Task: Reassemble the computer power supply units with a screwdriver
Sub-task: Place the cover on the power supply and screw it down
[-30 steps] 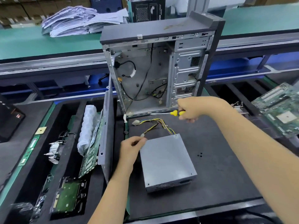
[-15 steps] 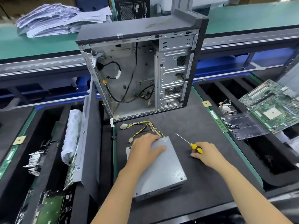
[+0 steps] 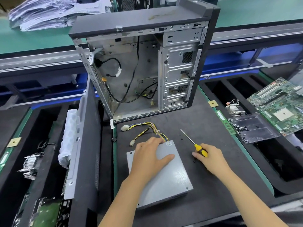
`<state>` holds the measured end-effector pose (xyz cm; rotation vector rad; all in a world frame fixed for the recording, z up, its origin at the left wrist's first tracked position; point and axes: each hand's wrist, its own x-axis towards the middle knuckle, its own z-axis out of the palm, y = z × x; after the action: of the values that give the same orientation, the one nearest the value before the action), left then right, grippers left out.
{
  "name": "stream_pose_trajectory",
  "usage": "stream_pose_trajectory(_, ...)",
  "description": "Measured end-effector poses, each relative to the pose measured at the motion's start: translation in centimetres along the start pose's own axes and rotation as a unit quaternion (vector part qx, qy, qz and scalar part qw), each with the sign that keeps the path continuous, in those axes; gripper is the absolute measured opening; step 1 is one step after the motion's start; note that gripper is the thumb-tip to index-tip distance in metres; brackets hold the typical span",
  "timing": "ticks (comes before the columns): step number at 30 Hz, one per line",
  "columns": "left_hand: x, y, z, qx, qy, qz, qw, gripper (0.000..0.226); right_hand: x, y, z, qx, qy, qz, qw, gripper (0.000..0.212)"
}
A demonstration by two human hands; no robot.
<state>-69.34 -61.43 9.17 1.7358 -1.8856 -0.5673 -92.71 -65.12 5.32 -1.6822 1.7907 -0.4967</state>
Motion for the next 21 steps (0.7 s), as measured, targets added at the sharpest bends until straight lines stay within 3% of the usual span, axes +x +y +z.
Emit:
stream_pose_trajectory(4, 0.4, 0.2, 0.4, 0.009, -0.01, 0.017, 1.0, 0.043, -1.7, -3.3, -0.5, 0.16, 0.025, -0.029, 0.986, 0.021)
stream_pose_trajectory(7, 0.2, 0.3, 0.6, -0.002, 0.009, 0.013, 1.0, 0.039, -5.6, -5.2, 1.6, 0.336, 0.081, -0.025, 0.938, 0.023)
stream_pose_trajectory(10, 0.1, 0.6, 0.7, -0.002, 0.034, 0.008, 0.999, 0.034, -9.4, -5.9, 4.5, 0.447, 0.16, 0.038, 0.879, 0.024)
stream_pose_trajectory(13, 0.1, 0.9, 0.8, -0.007, 0.039, 0.008, 0.999, 0.03, -8.9, -6.7, 5.6, 0.495, 0.212, 0.072, 0.839, 0.03)
stream_pose_trajectory(21, 0.1, 1.1, 0.3, -0.009, 0.004, 0.003, 1.0, 0.028, -8.0, -7.1, 6.2, 0.509, 0.245, 0.041, 0.824, 0.032)
